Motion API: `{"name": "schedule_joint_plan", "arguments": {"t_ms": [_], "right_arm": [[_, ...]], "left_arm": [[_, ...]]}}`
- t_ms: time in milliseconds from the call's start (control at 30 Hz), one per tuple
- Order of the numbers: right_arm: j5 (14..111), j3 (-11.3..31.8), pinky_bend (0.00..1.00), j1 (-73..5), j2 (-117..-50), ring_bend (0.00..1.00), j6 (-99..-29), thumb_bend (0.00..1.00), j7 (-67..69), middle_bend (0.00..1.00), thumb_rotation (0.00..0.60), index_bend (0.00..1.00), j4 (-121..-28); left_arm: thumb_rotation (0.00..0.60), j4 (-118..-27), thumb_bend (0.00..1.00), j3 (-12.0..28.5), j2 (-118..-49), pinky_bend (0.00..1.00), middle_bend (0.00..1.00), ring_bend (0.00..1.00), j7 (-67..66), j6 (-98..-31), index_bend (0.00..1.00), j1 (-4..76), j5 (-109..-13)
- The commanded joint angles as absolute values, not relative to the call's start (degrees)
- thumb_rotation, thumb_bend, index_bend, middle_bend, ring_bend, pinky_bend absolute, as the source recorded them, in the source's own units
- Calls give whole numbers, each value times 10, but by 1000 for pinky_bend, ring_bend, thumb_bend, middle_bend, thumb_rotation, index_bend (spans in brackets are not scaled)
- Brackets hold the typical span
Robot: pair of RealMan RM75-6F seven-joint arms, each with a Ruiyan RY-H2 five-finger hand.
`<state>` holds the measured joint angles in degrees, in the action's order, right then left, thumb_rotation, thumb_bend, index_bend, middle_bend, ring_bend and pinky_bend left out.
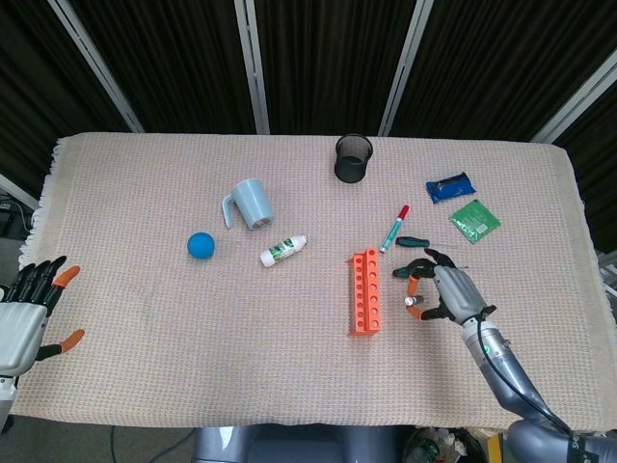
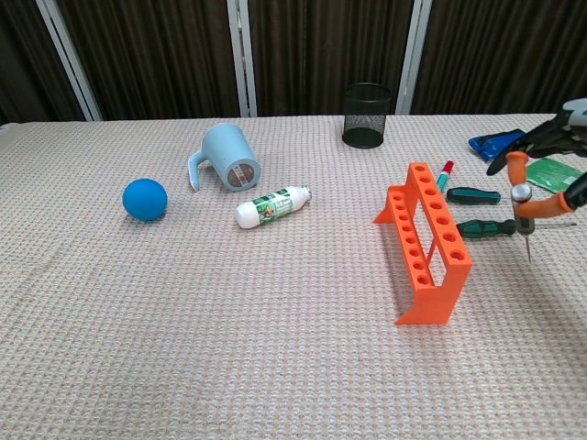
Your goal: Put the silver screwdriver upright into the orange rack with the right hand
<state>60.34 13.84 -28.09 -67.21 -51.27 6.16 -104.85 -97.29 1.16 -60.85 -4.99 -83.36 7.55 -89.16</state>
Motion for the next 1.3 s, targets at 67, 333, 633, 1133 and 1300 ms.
{"name": "schedule_joint_plan", "arguments": {"t_ms": [67,333,633,1133,1300], "right_arm": [[633,201,0,-266,-584,21,-407,258,274,259,600,619,-1085],[701,251,0,-259,-536,21,-329,268,500,260,600,619,-1087],[804,261,0,-253,-505,21,-333,277,652,260,600,618,-1088],[870,212,0,-288,-496,21,-367,283,732,260,600,623,-1087],[865,196,0,-305,-499,21,-369,284,733,260,600,623,-1084]], "left_arm": [[600,-975,181,11,-608,0,0,0,-51,-832,118,77,-893],[600,-980,182,8,-607,0,0,0,-58,-827,118,79,-895],[600,-983,181,7,-606,0,0,0,-60,-827,118,79,-893],[600,-978,180,7,-608,0,0,0,-56,-827,118,78,-889],[600,-975,180,7,-609,0,0,0,-54,-826,118,78,-888]]}}
